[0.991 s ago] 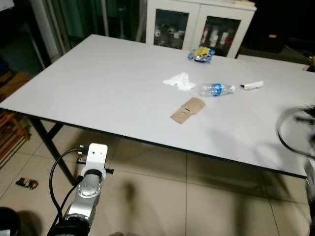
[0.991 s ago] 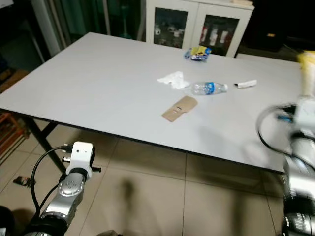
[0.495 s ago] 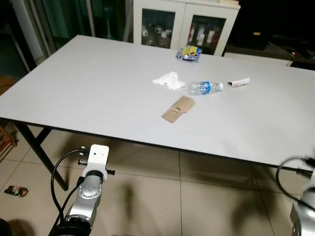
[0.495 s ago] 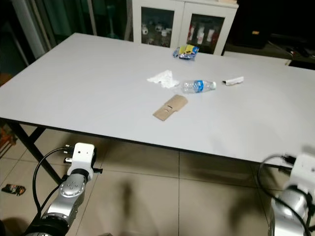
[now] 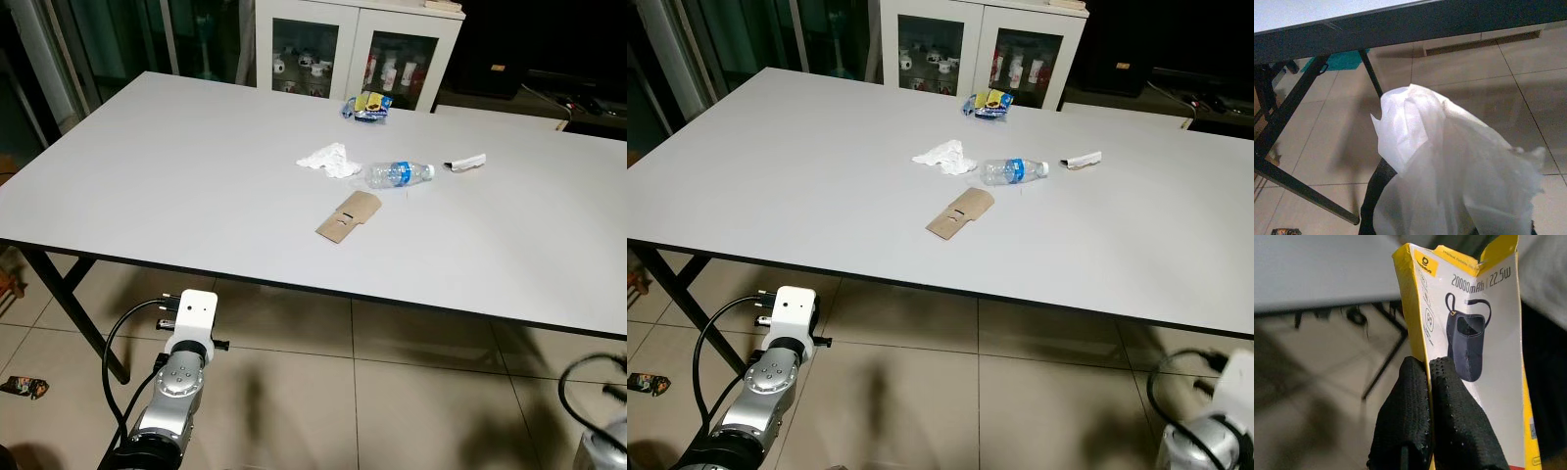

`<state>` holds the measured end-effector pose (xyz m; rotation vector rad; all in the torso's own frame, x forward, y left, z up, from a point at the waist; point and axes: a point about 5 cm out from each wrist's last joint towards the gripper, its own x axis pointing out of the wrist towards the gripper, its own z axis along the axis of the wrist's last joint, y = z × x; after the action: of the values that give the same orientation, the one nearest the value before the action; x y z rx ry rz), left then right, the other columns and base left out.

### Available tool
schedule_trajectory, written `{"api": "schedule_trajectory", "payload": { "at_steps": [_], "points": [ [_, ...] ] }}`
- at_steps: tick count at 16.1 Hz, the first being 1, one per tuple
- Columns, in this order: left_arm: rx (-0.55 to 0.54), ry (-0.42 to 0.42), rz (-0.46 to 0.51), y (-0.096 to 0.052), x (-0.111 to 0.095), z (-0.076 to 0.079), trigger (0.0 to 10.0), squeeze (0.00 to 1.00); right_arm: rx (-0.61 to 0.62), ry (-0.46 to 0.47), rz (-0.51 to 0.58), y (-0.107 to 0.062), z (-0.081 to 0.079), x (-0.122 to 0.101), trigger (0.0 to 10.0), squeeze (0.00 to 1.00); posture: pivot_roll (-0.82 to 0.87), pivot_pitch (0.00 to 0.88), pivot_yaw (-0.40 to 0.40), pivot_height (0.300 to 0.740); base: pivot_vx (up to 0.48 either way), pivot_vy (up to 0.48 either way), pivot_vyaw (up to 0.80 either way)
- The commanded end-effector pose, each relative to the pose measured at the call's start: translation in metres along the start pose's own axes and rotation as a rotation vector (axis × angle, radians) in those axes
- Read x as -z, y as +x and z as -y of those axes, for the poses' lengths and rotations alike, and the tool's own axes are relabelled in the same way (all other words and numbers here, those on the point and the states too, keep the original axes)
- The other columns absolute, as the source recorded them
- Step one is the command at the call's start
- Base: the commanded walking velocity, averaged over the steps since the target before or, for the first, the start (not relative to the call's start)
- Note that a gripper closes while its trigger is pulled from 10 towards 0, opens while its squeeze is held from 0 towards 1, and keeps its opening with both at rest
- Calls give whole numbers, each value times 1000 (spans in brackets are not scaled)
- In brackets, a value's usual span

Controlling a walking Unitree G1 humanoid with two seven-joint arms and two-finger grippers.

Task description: Picking trash to rubbish bin

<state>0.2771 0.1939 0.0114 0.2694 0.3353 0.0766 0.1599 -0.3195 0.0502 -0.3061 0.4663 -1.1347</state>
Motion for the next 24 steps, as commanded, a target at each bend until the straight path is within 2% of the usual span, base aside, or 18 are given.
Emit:
{"api": "schedule_trajectory", "payload": {
  "at_steps": [1,2,5,7,8,10,12,14,15,16,17,19,22,24],
  "points": [
    [26,8,-5,0,2,4,10000,0,4,-1,-112,0,2,18,10000,0,-33,40,-90,740,0,0,0],
    [24,7,-6,-1,2,4,10000,0,-33,-6,-205,-3,-4,34,10000,0,-31,41,-92,740,0,0,0],
    [21,7,-9,-2,4,3,10000,0,-77,-24,-335,-9,-13,57,10000,0,-20,42,-99,740,0,0,0],
    [20,9,-14,-3,6,3,10000,0,-148,-54,-442,-12,-26,73,10000,0,-20,42,-99,740,0,0,0],
    [31,16,-21,-4,8,5,10000,0,-251,-97,-506,-11,-40,86,10000,0,-1,43,-105,740,0,0,0],
    [55,23,-44,-5,13,10,10000,0,-376,-150,-536,-13,-56,93,10000,0,11,38,-112,740,0,0,0],
    [83,33,-91,-8,24,17,10000,0,-610,-237,-565,-29,-81,101,10000,0,18,34,-117,740,0,0,0],
    [100,38,-130,-11,32,22,10000,0,-785,-268,-522,-46,-104,98,10000,0,29,27,-121,740,0,0,0],
    [104,40,-141,-11,34,23,10000,0,-825,-270,-506,-50,-109,96,10000,0,29,27,-121,740,0,0,0],
    [115,41,-184,-14,43,26,10000,0,-988,-262,-430,-66,-130,87,10000,0,38,22,-118,740,0,0,0],
    [118,42,-194,-15,45,26,10000,0,-1029,-258,-408,-71,-135,85,10000,0,38,22,-118,740,0,0,0],
    [141,52,-241,-20,55,31,10000,0,-1159,-318,-289,-87,-148,80,10000,0,33,15,-109,740,0,0,0],
    [159,54,-281,-25,64,33,10000,0,-1289,-232,-241,-107,-163,72,10000,0,40,1,-92,740,0,0,0],
    [170,46,-322,-29,72,34,10000,0,-1316,-194,-225,-111,-167,68,10000,0,33,0,-85,740,0,0,0]
  ]
}}
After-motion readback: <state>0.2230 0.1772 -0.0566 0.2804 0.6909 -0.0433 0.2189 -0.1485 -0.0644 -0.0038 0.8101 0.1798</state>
